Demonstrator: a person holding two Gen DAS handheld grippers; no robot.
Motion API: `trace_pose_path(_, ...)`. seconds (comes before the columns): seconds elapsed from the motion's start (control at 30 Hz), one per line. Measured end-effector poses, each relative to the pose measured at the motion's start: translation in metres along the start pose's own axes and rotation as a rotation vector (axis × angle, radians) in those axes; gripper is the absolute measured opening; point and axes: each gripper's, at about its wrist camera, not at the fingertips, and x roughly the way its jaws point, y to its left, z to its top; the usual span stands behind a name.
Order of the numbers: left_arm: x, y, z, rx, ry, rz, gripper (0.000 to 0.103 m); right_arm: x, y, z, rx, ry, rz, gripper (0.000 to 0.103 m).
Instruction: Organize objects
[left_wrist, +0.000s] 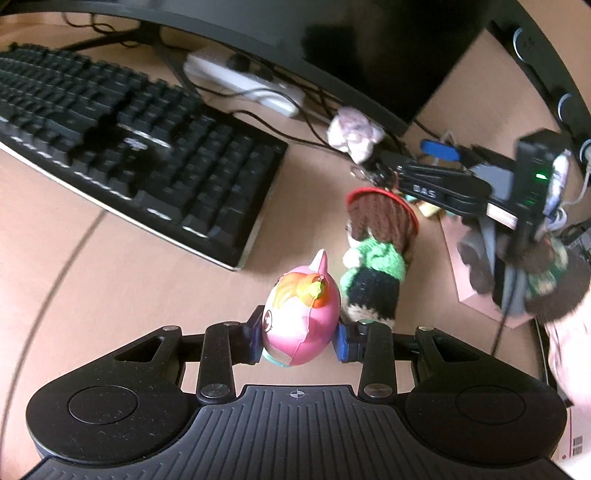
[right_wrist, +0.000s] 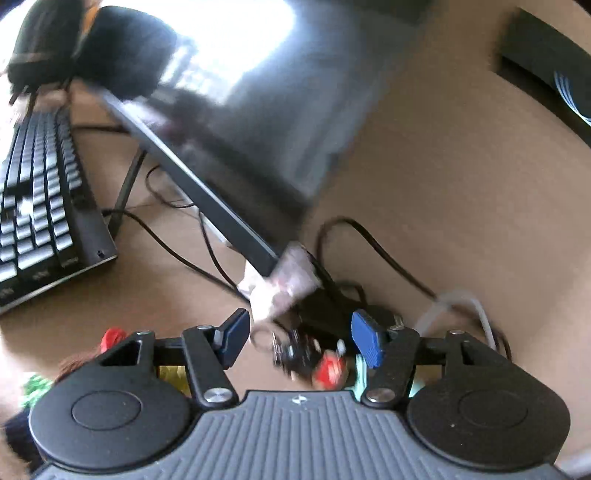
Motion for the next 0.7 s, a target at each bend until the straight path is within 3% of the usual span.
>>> trace_pose_path(0.23, -0.026, 0.036, -0.007, -0.100, -0.042, 0.098, 0.039, 0.042, 0.016, 0.007, -0.237, -0.024, -0.021, 0.062)
trace_pose_path(0.3, -0.031, 0.044, -0.009, -0.124, -0.046, 0.117, 0.039, 0.054, 0.019, 0.005, -0.257, -0.017, -0.030, 0.054)
trace_pose_path(0.33, -0.032, 0.046, -0.009, -0.131, -0.047, 0.124, 0.039, 0.056, 0.017, 0.004, -0.251, -0.009, -0.027, 0.051)
trace_pose_path(0.4, -0.035, 0.050, -0.010, -0.141, -0.049, 0.130, 0.039, 0.061, 0.015, 0.005, -0.221, 0.016, -0.017, 0.027)
trace_pose_path(0.47, -0.037, 0.050, -0.009, -0.142, -0.053, 0.128, 0.039, 0.059, 0.014, 0.006, -0.188, 0.045, -0.012, 0.015)
trace_pose_path(0.7, -0.027, 0.043, 0.000, -0.109, -0.047, 0.079, 0.039, -0.005, -0.002, -0.018, 0.048, 0.153, 0.051, 0.011)
